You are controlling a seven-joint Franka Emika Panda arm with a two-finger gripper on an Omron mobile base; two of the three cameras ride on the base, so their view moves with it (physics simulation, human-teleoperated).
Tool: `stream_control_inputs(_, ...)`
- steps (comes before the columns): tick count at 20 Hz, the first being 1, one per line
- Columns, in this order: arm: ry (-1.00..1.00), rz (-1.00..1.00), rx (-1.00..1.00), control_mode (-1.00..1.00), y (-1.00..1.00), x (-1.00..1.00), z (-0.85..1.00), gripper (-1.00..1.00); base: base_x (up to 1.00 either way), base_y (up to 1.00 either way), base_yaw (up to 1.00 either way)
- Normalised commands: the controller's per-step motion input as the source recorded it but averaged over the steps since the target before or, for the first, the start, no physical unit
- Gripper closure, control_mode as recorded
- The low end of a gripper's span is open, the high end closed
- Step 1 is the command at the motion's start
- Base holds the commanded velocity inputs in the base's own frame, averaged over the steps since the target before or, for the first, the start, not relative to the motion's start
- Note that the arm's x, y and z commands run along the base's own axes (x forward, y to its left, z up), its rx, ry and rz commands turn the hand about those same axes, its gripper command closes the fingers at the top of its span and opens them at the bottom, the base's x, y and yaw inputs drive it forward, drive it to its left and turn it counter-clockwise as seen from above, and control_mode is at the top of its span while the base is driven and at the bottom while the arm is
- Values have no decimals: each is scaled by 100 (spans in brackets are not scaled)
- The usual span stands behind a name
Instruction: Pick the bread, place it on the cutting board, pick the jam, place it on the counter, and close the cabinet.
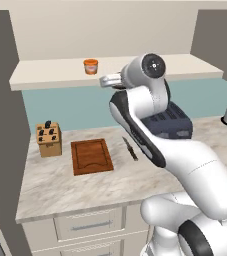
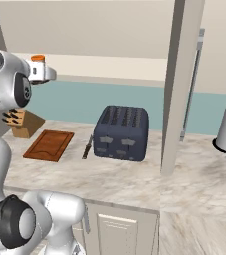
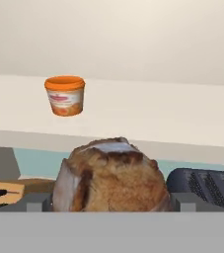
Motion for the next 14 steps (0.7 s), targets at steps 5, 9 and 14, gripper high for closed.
stream_control_inputs(5,17,0,0,-100,3,-26,0,100,0,0,0)
stream_control_inputs(9,16,-1,0,-100,9,-23,0,100,0,0,0)
stream_control_inputs(14,12,0,0,-100,3,-18,-6,100,0,0,0)
